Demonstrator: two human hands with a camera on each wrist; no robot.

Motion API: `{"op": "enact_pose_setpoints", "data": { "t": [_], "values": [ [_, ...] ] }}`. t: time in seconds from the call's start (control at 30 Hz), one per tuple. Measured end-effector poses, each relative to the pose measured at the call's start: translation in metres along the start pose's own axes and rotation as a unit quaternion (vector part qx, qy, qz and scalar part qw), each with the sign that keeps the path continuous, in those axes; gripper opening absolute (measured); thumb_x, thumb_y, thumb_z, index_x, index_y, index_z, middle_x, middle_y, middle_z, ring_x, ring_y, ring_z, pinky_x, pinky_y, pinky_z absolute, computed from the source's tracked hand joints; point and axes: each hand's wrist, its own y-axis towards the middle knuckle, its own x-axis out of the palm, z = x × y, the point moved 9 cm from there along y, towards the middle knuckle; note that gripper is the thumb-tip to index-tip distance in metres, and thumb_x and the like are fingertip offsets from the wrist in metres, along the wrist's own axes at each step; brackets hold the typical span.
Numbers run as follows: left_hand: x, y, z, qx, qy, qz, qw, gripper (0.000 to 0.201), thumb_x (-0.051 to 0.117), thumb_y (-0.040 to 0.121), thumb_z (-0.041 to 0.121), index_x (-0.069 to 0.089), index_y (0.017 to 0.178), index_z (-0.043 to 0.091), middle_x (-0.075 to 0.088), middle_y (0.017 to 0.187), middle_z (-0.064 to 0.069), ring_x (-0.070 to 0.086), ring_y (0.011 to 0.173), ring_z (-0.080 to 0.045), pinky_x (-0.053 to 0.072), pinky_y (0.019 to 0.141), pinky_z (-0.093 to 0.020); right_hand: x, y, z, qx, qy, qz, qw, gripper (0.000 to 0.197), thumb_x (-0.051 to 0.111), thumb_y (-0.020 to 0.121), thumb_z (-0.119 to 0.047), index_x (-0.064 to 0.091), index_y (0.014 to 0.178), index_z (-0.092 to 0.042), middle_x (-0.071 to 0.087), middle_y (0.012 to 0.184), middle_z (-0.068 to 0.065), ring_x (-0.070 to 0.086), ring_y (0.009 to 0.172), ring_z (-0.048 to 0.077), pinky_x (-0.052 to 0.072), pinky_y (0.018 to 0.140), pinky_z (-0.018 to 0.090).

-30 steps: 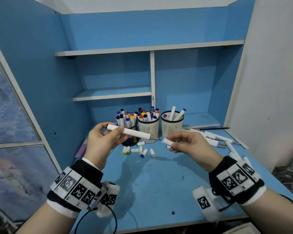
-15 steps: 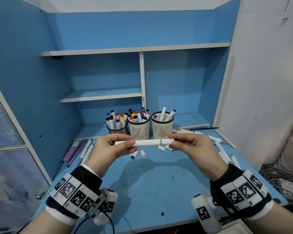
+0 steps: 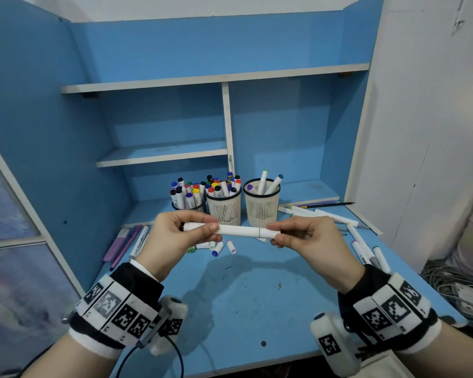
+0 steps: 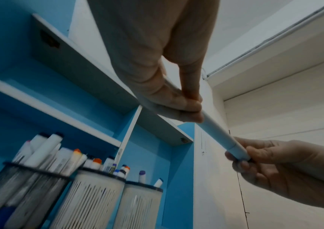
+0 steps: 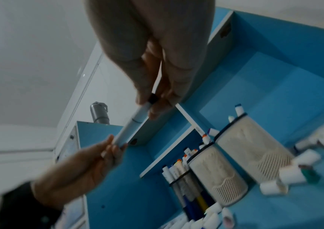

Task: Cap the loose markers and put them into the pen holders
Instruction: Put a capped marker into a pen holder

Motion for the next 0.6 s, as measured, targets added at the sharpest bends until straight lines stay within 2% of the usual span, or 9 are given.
{"op": "enact_pose_setpoints", "data": {
  "t": [0.1,0.17,0.23,0.37,0.5,0.57,0.6],
  "values": [
    [0.005,0.003,0.019,0.031,0.019,0.002,0.999,0.024,0.07,0.071,-0.01,0.061,0.09,0.001,0.071,0.068,-0.016,0.071,0.061,-0.028,0.057,0.058,-0.025,0.01,0.005,-0.001,-0.026,-0.115,-0.03,0.993,0.029,0.07,0.081,-0.004,0.072,0.085,-0.032,0.073,0.086,0.004,0.062,0.073,0.009,0.051,0.076,0.021],
    [0.01,0.006,0.03,0.044,0.042,0.001,0.998,0.032,0.073,0.069,-0.009,0.058,0.094,0.004,0.07,0.068,-0.02,0.071,0.061,-0.03,0.059,0.058,-0.028,0.019,0.005,-0.006,-0.06,-0.176,-0.033,0.982,0.019,0.072,0.081,-0.017,0.073,0.089,-0.034,0.071,0.081,0.0,0.058,0.07,0.006,0.045,0.068,0.018],
    [0.016,0.009,0.038,0.055,0.069,0.0,0.996,0.035,0.075,0.068,-0.007,0.056,0.094,0.004,0.069,0.065,-0.018,0.07,0.059,-0.03,0.06,0.059,-0.031,0.028,0.004,-0.01,-0.08,-0.207,-0.037,0.974,0.014,0.072,0.081,-0.026,0.074,0.093,-0.033,0.067,0.073,-0.005,0.054,0.07,0.005,0.039,0.062,0.013],
    [0.017,0.02,0.046,0.068,0.117,-0.002,0.991,0.033,0.079,0.067,0.001,0.057,0.092,0.004,0.07,0.062,-0.012,0.07,0.056,-0.026,0.059,0.056,-0.029,0.039,0.014,-0.005,-0.068,-0.207,-0.043,0.975,0.016,0.071,0.083,-0.023,0.073,0.099,-0.024,0.058,0.065,-0.01,0.048,0.061,0.001,0.038,0.059,0.011],
    [-0.003,0.037,0.03,0.035,0.122,-0.01,0.992,0.033,0.079,0.065,-0.002,0.058,0.09,-0.001,0.07,0.07,-0.018,0.069,0.061,-0.027,0.06,0.062,-0.033,0.036,0.032,0.007,-0.038,-0.186,-0.021,0.981,0.012,0.07,0.084,-0.02,0.071,0.095,-0.023,0.067,0.075,0.01,0.044,0.053,0.004,0.038,0.055,0.011],
    [-0.025,0.049,0.01,0.011,0.18,-0.004,0.984,0.031,0.079,0.066,-0.002,0.059,0.089,-0.003,0.069,0.069,-0.015,0.067,0.061,-0.022,0.059,0.063,-0.03,0.029,0.041,0.008,-0.038,-0.175,-0.001,0.984,0.009,0.069,0.084,-0.018,0.069,0.093,-0.022,0.07,0.082,0.012,0.05,0.055,0.004,0.041,0.055,0.01],
    [-0.039,0.055,-0.001,-0.002,0.221,0.006,0.975,0.028,0.08,0.067,0.0,0.061,0.087,-0.002,0.068,0.07,-0.013,0.066,0.061,-0.02,0.059,0.064,-0.028,0.025,0.045,0.007,-0.042,-0.173,0.01,0.984,0.009,0.069,0.085,-0.017,0.068,0.094,-0.02,0.07,0.083,0.01,0.055,0.06,0.008,0.044,0.057,0.012]
  ]
}}
